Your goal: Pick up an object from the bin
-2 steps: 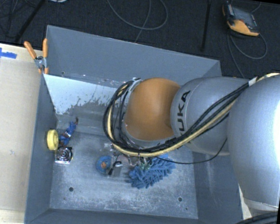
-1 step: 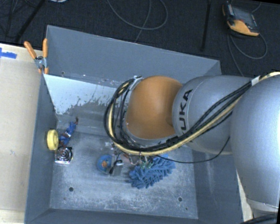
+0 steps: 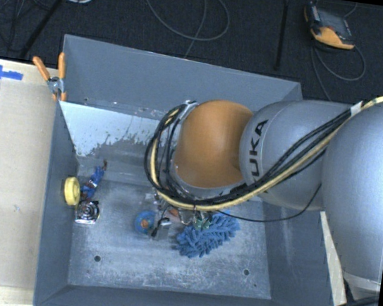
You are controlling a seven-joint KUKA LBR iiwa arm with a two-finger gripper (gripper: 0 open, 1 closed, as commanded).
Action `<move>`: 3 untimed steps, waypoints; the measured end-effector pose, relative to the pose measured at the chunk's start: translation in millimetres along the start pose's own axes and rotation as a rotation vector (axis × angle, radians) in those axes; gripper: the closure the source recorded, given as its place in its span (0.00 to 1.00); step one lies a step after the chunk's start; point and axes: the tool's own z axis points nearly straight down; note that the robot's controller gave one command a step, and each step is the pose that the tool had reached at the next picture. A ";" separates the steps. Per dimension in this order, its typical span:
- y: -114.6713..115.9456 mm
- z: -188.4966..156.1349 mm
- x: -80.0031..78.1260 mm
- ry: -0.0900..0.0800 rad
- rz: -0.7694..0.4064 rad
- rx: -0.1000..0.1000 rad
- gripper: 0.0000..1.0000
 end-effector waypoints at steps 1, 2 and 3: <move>0.2 -18.2 -0.4 -0.002 0.000 0.000 1.00; 0.4 -30.7 -1.3 -0.007 0.001 0.000 1.00; 0.6 -40.3 -1.1 -0.007 0.001 0.000 1.00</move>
Offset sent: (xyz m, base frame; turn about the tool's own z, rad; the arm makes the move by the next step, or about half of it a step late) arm 0.0001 0.0001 0.0539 0.0000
